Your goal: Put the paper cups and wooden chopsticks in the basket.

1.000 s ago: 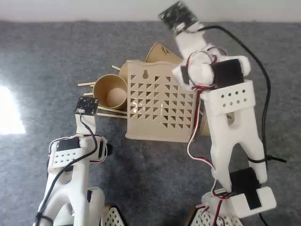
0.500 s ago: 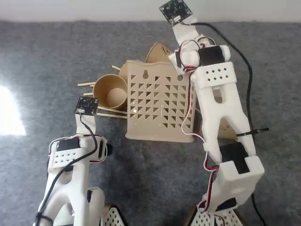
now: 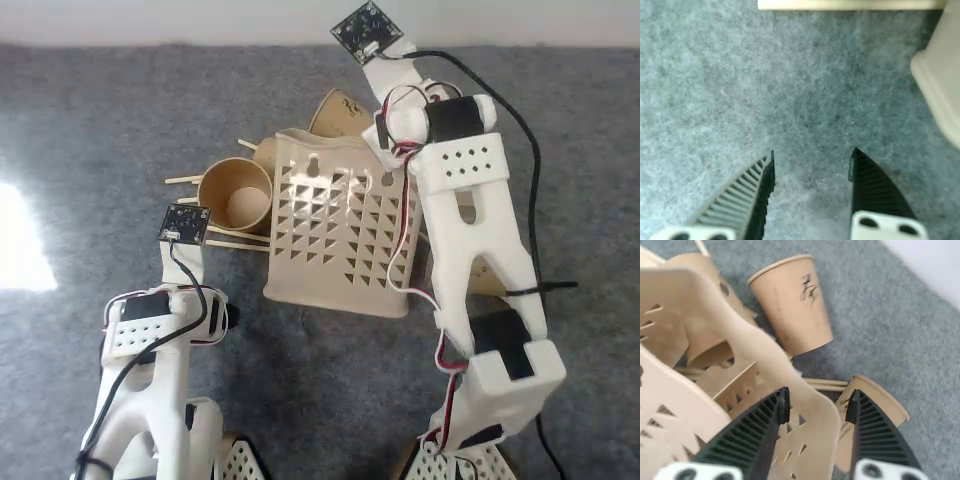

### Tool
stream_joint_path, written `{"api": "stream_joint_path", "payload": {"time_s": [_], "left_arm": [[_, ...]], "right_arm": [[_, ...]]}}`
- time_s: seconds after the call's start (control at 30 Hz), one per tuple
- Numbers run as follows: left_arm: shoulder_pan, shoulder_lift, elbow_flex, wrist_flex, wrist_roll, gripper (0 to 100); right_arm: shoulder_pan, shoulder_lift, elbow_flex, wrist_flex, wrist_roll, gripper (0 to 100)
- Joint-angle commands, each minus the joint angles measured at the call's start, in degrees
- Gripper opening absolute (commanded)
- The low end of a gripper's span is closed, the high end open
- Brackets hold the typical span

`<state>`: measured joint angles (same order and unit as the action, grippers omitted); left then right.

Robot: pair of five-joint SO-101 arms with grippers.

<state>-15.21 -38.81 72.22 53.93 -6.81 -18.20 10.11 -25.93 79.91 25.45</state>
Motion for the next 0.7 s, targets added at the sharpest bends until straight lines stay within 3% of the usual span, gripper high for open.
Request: {"api": "stream_joint_path", "payload": {"time_s": [0.0, 0.4, 0.67], "left_arm": [[0.4, -1.3, -0.1, -1.1, -0.2, 23], [0.3, -1.3, -0.1, -1.1, -0.2, 23], [0.3, -1.3, -0.1, -1.1, -0.2, 23]], "right_arm": [[-3.8, -4.4, -0.8, 5.6, 1.0, 20.8], [-7.0, -9.7, -0.8, 20.8, 0.4, 20.9], [-6.8, -23.3, -0.4, 22.7, 0.4, 20.9]]}}
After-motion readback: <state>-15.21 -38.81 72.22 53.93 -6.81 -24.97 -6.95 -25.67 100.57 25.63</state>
